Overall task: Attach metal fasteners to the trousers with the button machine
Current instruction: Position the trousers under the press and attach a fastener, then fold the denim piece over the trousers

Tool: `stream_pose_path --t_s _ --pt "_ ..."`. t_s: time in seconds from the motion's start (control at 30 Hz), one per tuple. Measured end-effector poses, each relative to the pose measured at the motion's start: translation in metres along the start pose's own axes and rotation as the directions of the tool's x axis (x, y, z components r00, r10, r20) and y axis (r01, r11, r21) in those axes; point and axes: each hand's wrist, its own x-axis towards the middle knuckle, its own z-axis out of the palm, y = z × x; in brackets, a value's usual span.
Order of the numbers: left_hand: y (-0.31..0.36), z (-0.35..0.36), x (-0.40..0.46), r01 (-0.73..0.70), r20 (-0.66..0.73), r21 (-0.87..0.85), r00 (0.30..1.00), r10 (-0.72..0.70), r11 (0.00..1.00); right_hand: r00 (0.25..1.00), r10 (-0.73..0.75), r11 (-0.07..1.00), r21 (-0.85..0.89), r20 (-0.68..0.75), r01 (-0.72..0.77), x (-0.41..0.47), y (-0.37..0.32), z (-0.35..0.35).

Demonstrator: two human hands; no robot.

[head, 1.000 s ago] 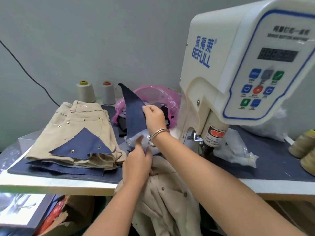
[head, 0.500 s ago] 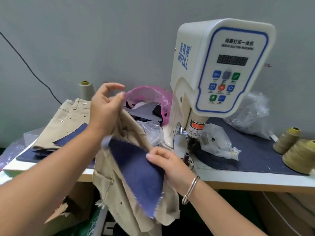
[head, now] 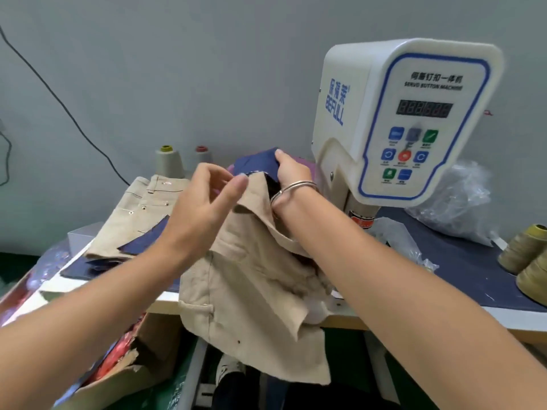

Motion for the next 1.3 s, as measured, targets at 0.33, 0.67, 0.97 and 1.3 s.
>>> stream_pose_path --t_s 0.33,0.67,0.97,1.3 --pt "0.031 0.019 0.006 0.209 0.193 -0.666 0.976 -0.105 0.716 0.896 -0.220 0.932 0.354 0.385 0.077 -0.052 -0.050 0.038" --pt "-0.093 -0.042 0.008 0.684 0.098 -0.448 0.678 -0.729 0.576 0.854 -0.443 0.620 -0.594 0.272 0.512 -0.012 -0.004 -0.019" --pt "-0.086 -0.051 0.021 0.510 0.022 -0.734 0.678 -0.735 0.448 0.924 -0.111 0.988 -0.058 0.367 0.142 -0.017 0.030 0.003" --pt "-0.082 -0.051 0.009 0.512 0.258 -0.807 0.754 -0.604 0.295 0.894 0.227 0.827 -0.561 0.387 0.033 0.000 0.083 -0.021"
